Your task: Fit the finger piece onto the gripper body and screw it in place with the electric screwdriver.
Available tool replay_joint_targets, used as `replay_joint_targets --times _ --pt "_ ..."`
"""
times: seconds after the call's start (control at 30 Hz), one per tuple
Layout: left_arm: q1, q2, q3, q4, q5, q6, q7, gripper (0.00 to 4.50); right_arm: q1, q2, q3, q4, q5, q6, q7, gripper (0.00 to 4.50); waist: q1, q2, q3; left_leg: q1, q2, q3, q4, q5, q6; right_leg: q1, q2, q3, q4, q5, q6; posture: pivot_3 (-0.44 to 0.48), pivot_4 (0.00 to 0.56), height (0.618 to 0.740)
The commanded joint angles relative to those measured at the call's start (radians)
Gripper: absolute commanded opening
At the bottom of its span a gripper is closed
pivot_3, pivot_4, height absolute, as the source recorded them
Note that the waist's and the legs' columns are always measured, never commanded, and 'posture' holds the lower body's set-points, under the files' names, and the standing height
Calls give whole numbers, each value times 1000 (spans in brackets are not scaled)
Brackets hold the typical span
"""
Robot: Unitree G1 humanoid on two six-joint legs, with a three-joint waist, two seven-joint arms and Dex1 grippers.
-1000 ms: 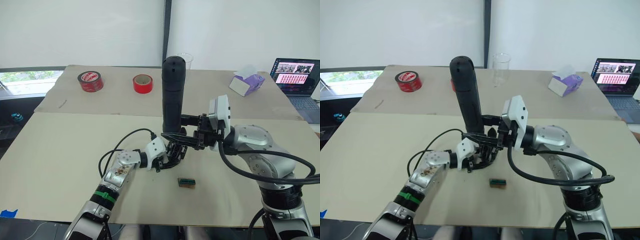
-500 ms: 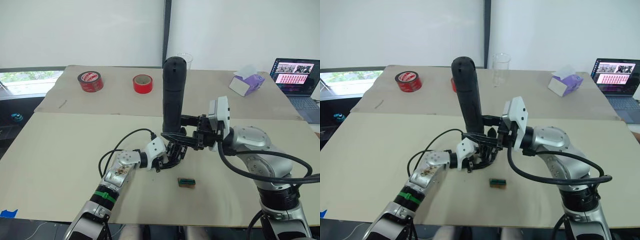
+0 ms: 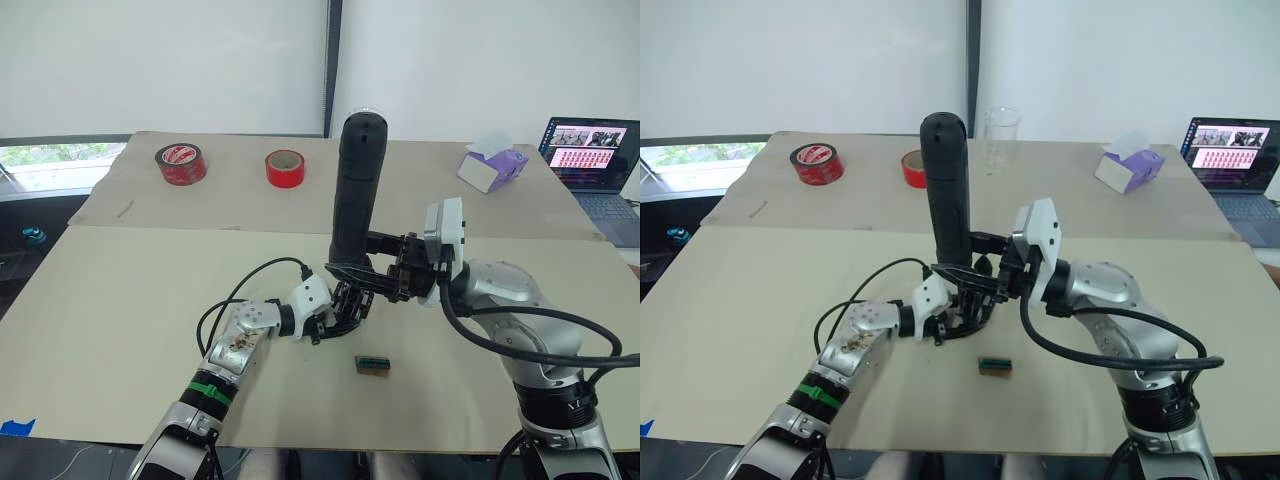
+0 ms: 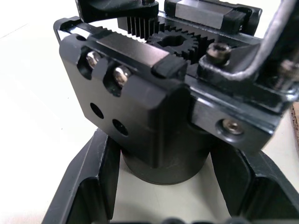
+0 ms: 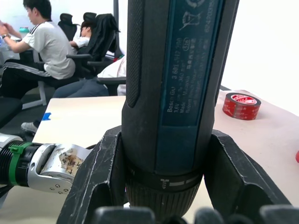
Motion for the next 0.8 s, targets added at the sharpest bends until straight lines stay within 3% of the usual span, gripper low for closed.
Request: replay_joint_targets --times 0.03,0.8 --pt "38 15 -34 36 13 49 -17 2287 25 9 18 10 -12 0 -14 1933 0 0 0 0 0 0 0 0 0 0 0 0 0 0 0 0 150 740" --pt "38 18 -30 33 11 57 -13 2287 77 24 98 111 -96 -43 -66 1933 -2 0 -7 9 0 0 -5 0 -1 3 -1 1 0 -4 -5 0 150 740"
